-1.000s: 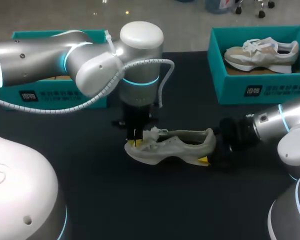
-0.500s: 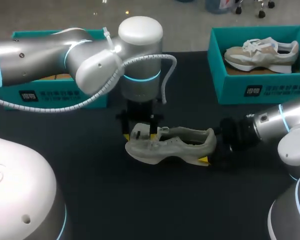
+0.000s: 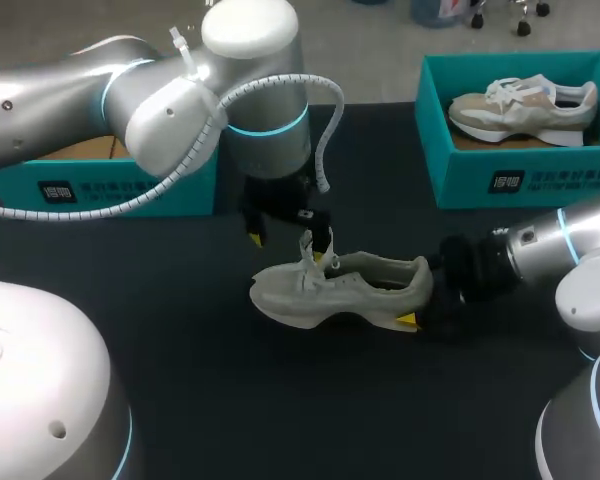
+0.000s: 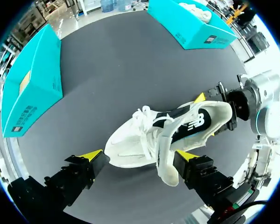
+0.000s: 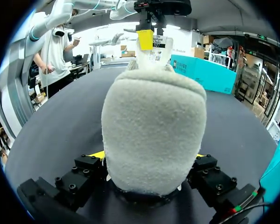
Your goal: Take the shoe out of the shoebox, open the shoe tongue, remove and reinsert the insole, then place the shoe into the shoebox
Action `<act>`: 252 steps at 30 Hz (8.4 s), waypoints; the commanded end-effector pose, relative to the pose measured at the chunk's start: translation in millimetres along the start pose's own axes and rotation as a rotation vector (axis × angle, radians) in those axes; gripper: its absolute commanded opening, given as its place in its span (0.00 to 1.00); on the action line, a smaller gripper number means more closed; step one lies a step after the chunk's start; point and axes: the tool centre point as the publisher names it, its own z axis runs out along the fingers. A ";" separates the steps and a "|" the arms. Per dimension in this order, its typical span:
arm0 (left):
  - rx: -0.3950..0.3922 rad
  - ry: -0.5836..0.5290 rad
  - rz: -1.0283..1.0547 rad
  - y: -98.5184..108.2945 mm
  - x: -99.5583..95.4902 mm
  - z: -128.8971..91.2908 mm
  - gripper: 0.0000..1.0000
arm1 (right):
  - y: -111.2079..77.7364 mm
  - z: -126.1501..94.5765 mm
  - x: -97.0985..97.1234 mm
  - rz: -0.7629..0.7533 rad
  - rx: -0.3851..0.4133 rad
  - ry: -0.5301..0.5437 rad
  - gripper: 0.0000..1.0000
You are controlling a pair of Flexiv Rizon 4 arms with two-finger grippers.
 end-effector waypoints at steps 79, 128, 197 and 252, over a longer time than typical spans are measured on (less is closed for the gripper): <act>0.041 0.052 1.146 -39.6 116.9 35.6 0.00 | -2.8 3.1 1.2 0.000 0.004 -0.002 0.00; -0.070 0.148 1.236 -16.4 117.6 126.5 0.38 | -2.8 3.1 1.2 0.000 0.004 -0.002 0.00; 0.259 0.481 1.231 -26.5 114.4 12.3 0.00 | -2.8 3.1 1.2 0.000 0.004 -0.002 0.00; 0.444 0.126 1.223 -32.8 125.3 44.8 0.00 | -2.8 3.1 1.2 0.000 0.004 -0.002 0.00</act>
